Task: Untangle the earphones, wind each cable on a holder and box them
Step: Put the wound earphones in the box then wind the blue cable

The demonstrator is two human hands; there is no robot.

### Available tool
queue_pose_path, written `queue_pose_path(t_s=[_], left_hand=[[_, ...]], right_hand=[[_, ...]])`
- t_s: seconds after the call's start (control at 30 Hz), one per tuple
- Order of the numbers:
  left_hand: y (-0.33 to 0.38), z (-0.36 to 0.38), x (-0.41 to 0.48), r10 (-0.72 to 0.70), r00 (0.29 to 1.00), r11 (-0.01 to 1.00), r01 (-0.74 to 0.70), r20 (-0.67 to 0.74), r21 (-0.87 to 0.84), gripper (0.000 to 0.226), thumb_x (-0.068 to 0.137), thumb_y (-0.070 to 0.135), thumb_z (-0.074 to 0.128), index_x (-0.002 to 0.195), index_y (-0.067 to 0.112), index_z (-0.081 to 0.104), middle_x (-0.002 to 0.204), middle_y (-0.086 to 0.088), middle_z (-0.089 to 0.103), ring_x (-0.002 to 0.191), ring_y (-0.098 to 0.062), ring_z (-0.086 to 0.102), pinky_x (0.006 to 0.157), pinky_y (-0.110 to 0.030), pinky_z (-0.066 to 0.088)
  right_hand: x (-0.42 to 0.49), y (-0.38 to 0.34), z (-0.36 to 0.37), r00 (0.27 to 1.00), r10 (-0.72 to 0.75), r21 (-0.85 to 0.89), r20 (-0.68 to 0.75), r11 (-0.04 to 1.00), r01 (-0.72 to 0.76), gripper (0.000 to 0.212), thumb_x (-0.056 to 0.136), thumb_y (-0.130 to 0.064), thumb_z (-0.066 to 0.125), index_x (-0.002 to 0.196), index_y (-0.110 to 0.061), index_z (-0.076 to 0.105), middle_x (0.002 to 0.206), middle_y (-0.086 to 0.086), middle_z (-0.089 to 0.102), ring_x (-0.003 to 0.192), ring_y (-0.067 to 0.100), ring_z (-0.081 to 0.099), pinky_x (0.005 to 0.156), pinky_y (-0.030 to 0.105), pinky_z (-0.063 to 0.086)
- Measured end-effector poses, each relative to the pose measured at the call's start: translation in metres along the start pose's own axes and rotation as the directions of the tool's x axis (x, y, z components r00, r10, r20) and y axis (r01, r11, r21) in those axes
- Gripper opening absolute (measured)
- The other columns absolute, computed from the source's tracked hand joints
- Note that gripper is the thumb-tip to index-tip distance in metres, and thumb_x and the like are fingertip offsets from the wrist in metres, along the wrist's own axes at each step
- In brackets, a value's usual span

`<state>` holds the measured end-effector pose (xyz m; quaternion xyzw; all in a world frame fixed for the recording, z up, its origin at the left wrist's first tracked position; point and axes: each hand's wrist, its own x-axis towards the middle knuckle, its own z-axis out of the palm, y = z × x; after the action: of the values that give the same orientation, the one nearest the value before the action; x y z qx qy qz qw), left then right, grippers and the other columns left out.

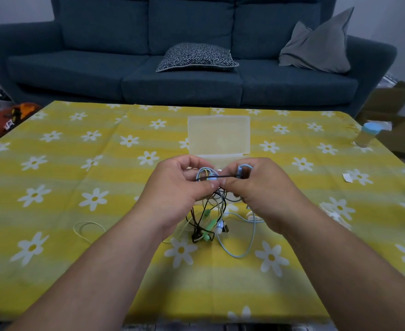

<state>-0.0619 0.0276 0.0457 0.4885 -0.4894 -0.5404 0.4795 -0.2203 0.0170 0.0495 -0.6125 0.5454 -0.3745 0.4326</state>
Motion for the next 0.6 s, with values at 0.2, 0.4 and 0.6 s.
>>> queue_pose_path(t_s=[0.2, 0.4, 0.6], left_hand=[[0.0, 0.0011, 0.0011, 0.001, 1.0, 1.0, -0.001, -0.028, 0.019, 0.017, 0.087, -0.006, 0.064, 0.085, 0.01, 0.07, 0.083, -0.013, 0.069, 0.07, -0.018, 0.066, 0.064, -0.025, 0.055], [0.0022, 0.0015, -0.0002, -0.024, 0.999, 0.999, 0.025, -0.042, 0.028, 0.021, 0.091, -0.007, 0.058, 0.082, 0.01, 0.068, 0.078, -0.009, 0.066, 0.058, -0.011, 0.061, 0.051, -0.018, 0.048], [0.0036, 0.001, 0.0001, -0.111, 0.992, 0.991, 0.107, -0.054, -0.082, 0.021, 0.092, -0.006, 0.056, 0.086, 0.014, 0.061, 0.074, -0.003, 0.071, 0.06, -0.015, 0.061, 0.055, -0.024, 0.05]], right_hand=[[0.0021, 0.0021, 0.0017, 0.999, -0.001, -0.029, -0.043, 1.0, 0.0, 0.013, 0.085, -0.012, 0.072, 0.074, -0.017, 0.069, 0.063, -0.002, 0.055, 0.058, 0.013, 0.046, 0.054, 0.025, 0.035], [0.0024, 0.004, 0.0018, 1.0, 0.006, -0.018, 0.006, 1.0, -0.006, 0.004, 0.087, -0.015, 0.072, 0.088, -0.019, 0.072, 0.066, -0.004, 0.056, 0.059, 0.011, 0.046, 0.057, 0.027, 0.037], [0.001, 0.0015, 0.0004, 0.998, -0.049, -0.091, 0.036, 0.995, 0.052, 0.013, 0.089, -0.016, 0.069, 0.077, -0.017, 0.074, 0.063, 0.0, 0.054, 0.059, 0.014, 0.043, 0.058, 0.029, 0.035]])
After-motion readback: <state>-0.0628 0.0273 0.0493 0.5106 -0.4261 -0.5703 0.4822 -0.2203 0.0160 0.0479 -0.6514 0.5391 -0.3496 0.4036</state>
